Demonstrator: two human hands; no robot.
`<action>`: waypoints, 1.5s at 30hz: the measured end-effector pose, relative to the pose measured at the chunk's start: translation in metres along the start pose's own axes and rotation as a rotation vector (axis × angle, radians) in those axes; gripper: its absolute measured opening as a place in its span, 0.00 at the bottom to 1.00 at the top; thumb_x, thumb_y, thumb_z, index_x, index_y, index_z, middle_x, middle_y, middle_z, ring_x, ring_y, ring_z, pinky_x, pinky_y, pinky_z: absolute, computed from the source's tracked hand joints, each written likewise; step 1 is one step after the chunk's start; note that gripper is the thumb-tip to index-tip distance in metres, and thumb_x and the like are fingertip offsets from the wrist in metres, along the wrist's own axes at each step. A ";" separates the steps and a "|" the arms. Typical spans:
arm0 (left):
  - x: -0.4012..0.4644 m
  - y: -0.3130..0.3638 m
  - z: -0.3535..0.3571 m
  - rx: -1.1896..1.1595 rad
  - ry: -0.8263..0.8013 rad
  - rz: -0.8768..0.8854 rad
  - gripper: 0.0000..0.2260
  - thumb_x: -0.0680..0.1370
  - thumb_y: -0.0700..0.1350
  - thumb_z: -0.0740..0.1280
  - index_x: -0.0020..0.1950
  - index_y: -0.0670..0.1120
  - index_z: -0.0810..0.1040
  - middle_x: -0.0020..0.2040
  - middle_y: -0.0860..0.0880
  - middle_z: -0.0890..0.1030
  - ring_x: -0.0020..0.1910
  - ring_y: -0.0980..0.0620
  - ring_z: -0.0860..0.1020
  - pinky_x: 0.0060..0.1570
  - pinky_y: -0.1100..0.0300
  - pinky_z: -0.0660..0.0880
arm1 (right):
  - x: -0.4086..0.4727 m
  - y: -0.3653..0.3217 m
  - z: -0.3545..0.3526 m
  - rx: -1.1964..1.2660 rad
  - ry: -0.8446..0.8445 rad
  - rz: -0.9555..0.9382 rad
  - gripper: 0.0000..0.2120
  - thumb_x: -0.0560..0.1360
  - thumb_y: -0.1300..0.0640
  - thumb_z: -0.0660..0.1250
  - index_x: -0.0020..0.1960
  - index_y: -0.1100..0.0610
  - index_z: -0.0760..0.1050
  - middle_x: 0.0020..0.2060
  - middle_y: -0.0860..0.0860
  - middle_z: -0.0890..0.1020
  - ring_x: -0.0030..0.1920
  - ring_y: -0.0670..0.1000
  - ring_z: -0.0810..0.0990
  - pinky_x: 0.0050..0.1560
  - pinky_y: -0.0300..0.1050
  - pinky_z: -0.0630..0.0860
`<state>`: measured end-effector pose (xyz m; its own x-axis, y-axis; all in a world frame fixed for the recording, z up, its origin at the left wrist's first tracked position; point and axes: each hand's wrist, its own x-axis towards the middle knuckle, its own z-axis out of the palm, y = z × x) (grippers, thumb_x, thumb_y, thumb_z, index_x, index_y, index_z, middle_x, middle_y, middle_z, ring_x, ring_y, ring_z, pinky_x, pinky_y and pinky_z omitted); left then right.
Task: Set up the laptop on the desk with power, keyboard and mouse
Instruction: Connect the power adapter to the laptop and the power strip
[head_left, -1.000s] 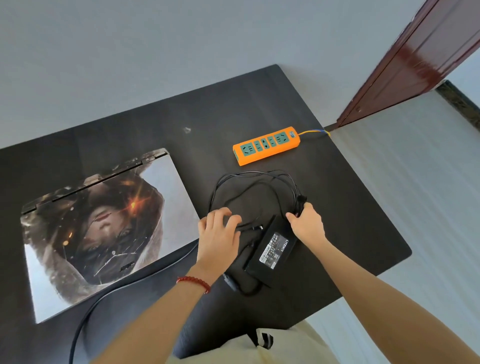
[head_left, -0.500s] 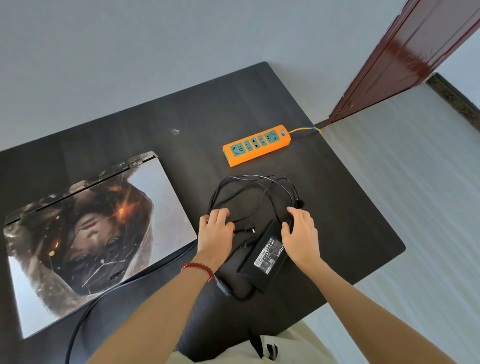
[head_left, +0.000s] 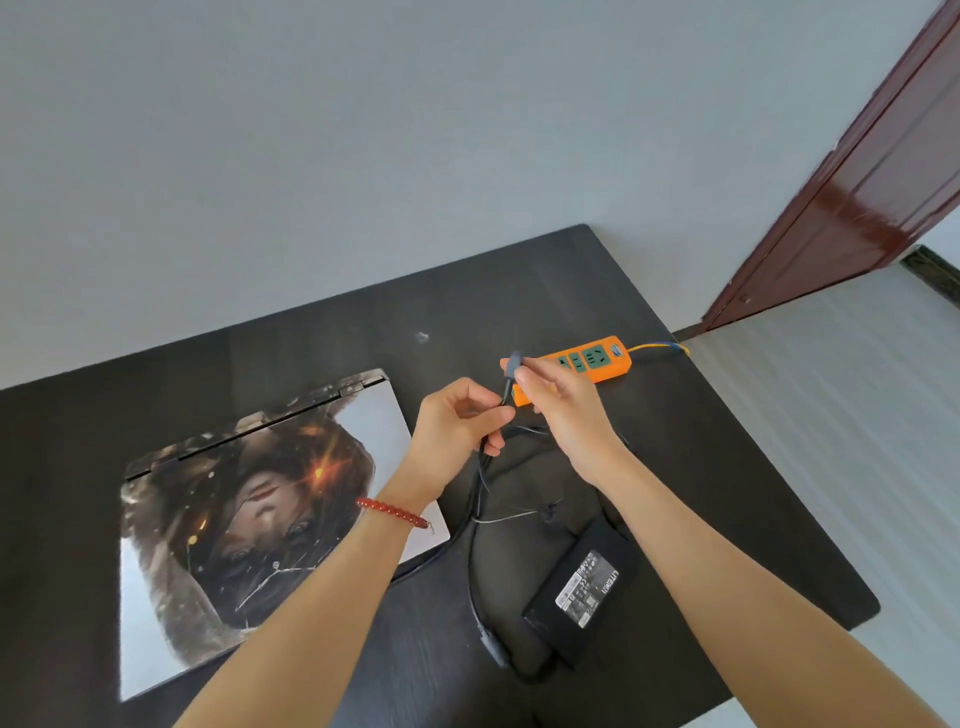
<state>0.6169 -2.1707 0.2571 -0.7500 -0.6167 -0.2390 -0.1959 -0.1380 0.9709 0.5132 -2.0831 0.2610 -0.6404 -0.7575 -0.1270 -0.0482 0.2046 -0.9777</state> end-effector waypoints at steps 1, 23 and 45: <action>-0.001 0.007 -0.003 -0.042 0.028 0.020 0.09 0.72 0.32 0.68 0.35 0.42 0.72 0.22 0.50 0.76 0.21 0.55 0.73 0.25 0.64 0.74 | 0.006 -0.010 0.005 0.021 -0.004 -0.007 0.10 0.77 0.57 0.61 0.55 0.56 0.77 0.48 0.46 0.79 0.49 0.41 0.75 0.50 0.35 0.69; 0.026 -0.070 -0.196 0.742 0.438 -0.315 0.13 0.77 0.42 0.60 0.60 0.44 0.75 0.62 0.45 0.75 0.61 0.46 0.73 0.60 0.54 0.70 | 0.146 -0.044 0.162 -0.415 -0.208 -0.209 0.10 0.79 0.55 0.55 0.56 0.58 0.69 0.40 0.40 0.75 0.42 0.48 0.74 0.46 0.43 0.70; 0.092 -0.149 -0.237 1.093 0.631 -0.048 0.17 0.75 0.47 0.51 0.47 0.49 0.80 0.45 0.52 0.82 0.47 0.50 0.78 0.57 0.49 0.69 | 0.220 0.096 0.283 -0.856 -0.554 -0.171 0.11 0.78 0.56 0.57 0.54 0.51 0.78 0.54 0.47 0.82 0.53 0.53 0.72 0.52 0.50 0.64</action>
<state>0.7271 -2.3908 0.0941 -0.3556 -0.9321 0.0691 -0.8591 0.3550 0.3687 0.5843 -2.4054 0.0919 -0.1412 -0.9527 -0.2690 -0.7736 0.2757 -0.5706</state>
